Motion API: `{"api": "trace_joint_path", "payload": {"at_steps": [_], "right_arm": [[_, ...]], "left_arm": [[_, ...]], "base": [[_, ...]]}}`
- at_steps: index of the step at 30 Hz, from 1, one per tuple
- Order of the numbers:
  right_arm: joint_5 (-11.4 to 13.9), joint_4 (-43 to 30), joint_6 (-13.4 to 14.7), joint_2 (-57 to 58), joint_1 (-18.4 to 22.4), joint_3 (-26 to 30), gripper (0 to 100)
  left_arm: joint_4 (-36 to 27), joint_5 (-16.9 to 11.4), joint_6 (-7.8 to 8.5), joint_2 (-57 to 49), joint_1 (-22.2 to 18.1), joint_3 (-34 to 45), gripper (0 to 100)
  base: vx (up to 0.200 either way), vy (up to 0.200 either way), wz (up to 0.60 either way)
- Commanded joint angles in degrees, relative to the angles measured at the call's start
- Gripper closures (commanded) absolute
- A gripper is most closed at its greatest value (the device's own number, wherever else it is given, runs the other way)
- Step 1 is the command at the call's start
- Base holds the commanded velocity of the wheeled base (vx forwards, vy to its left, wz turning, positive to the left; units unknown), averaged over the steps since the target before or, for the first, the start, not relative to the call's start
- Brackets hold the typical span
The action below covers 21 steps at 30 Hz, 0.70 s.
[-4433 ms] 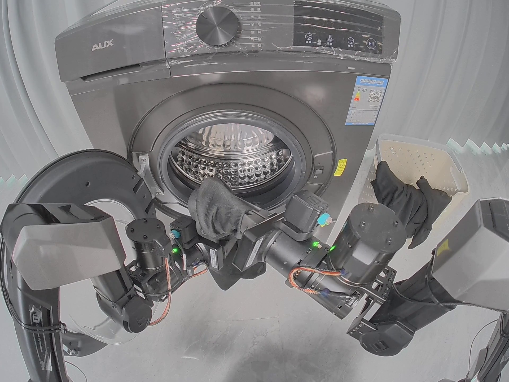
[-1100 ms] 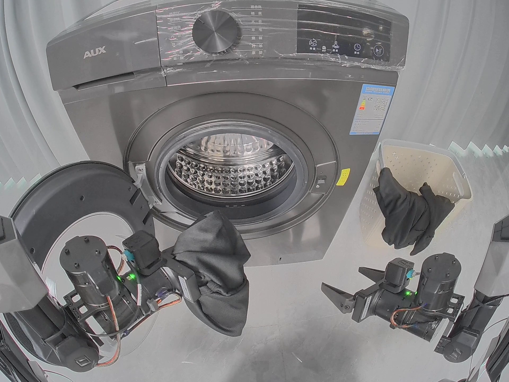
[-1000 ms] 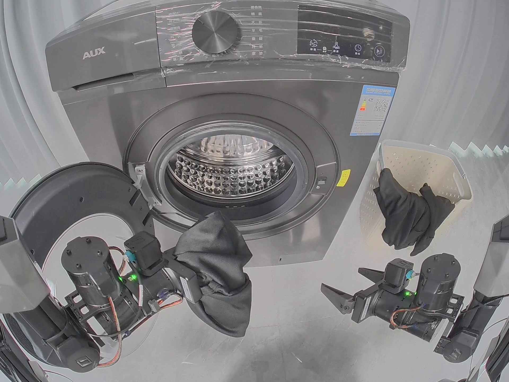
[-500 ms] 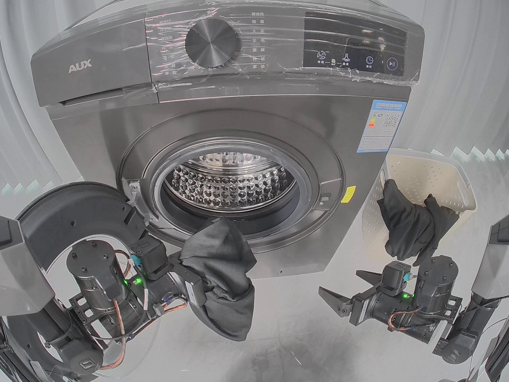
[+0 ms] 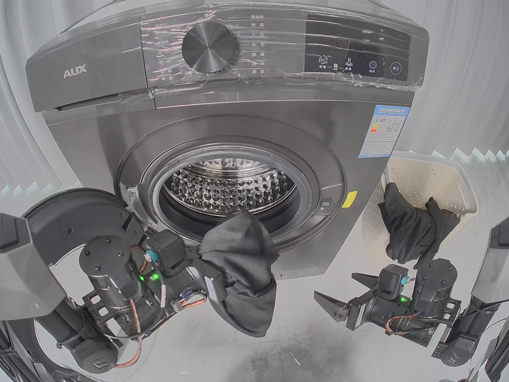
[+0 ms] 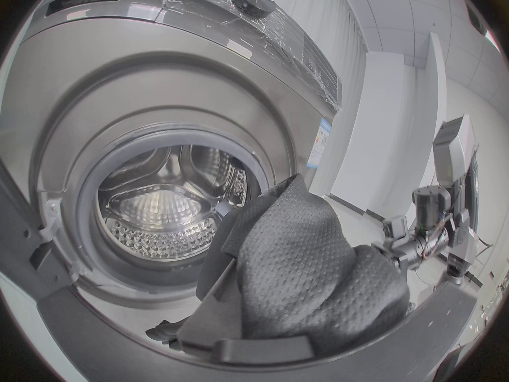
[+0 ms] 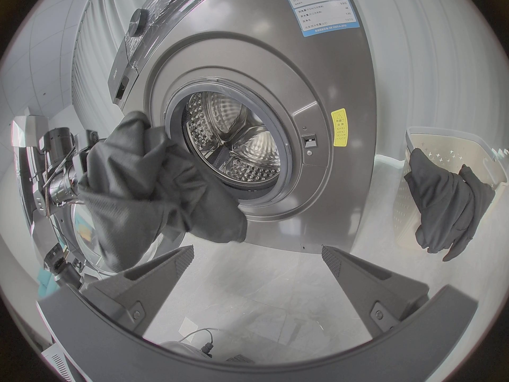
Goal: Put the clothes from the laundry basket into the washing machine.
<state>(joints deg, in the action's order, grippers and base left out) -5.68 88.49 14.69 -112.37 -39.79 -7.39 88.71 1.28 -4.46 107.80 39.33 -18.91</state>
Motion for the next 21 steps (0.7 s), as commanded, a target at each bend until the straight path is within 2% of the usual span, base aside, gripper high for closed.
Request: {"api": "trace_joint_path", "payload": {"at_steps": [1,5,11,21], "right_arm": [[0.1,0.0,-0.1,0.6,-0.3,-0.3,0],[0.1,0.0,-0.1,0.7,-1.0,-0.3,0],[0.1,0.0,-0.2,1.5,-1.3,-0.3,0],[0.4,0.0,-0.1,2.6,-0.8,-0.4,0]], "left_arm": [[0.0,-0.8,-0.55,5.9,-0.5,-6.8,100],[0.0,-0.8,-0.46,10.0,-0.9,-11.3,100],[-0.5,-0.7,-0.64,17.8,-3.0,-23.3,100],[-7.9,0.0,-0.46,22.5,-7.9,-32.2,100]], "base": [[0.0,0.0,0.0],[0.0,0.0,0.0],[0.0,0.0,0.0],[0.0,0.0,0.0]]}}
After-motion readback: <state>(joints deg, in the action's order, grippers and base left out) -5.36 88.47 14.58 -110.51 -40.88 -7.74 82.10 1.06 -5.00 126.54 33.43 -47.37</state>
